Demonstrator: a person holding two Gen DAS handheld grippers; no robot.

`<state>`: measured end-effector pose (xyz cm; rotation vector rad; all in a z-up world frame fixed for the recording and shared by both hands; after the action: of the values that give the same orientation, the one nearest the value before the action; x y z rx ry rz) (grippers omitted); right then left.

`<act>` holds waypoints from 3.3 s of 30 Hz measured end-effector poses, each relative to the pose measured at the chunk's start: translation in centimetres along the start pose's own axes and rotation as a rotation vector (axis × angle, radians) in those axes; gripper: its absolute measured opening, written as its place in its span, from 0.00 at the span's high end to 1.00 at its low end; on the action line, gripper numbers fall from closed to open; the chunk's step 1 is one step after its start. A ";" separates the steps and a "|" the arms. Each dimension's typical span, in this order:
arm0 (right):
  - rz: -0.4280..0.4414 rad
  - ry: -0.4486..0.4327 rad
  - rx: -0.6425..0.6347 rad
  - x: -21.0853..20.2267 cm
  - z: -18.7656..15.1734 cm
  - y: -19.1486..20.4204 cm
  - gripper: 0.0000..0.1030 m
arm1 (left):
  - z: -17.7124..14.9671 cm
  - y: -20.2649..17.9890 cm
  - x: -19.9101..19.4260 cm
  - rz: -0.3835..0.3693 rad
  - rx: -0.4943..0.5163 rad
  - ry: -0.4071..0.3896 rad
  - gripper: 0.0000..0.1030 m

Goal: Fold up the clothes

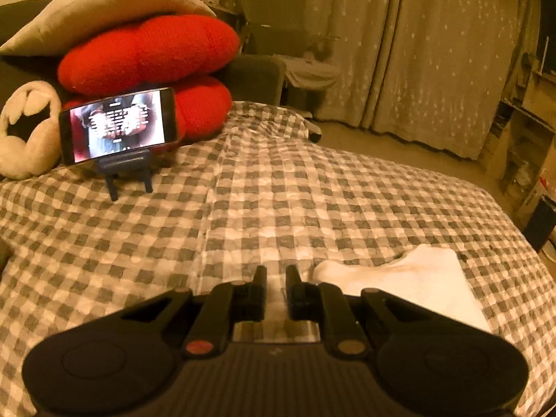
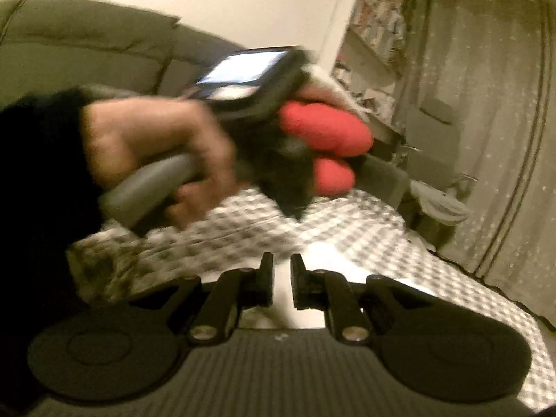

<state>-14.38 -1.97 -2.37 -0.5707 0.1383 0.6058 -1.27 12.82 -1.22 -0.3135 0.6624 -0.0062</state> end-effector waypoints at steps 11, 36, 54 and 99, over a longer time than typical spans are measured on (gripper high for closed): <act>0.063 0.348 0.316 5.3 -4.4 -10.8 0.84 | -2.2 -3.4 0.0 -0.160 0.021 0.055 0.90; 0.254 0.403 0.418 8.0 -7.4 -13.3 0.79 | -4.0 -3.3 1.5 -0.141 0.018 0.179 0.90; 0.250 0.374 0.559 11.0 -7.2 -16.2 0.83 | -4.1 -3.5 1.6 -0.147 0.019 0.185 0.90; 0.225 0.379 -0.102 0.4 -7.6 -5.7 0.76 | -3.8 -2.8 1.9 -0.173 -0.032 0.203 0.91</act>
<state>-10.50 -9.72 -6.22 -0.7722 0.5363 0.7207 -1.84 8.91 -4.40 -0.4034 0.8350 -0.1948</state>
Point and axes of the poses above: each gripper's, at about its wrist camera, not at the fingertips, and x roughly the way its jaws point, y to its left, z to its top, the point moved 4 cm from there along x, roughly the way its jaws point, and after that the axes turned 12 degrees about -x, right-handed, at the moved point
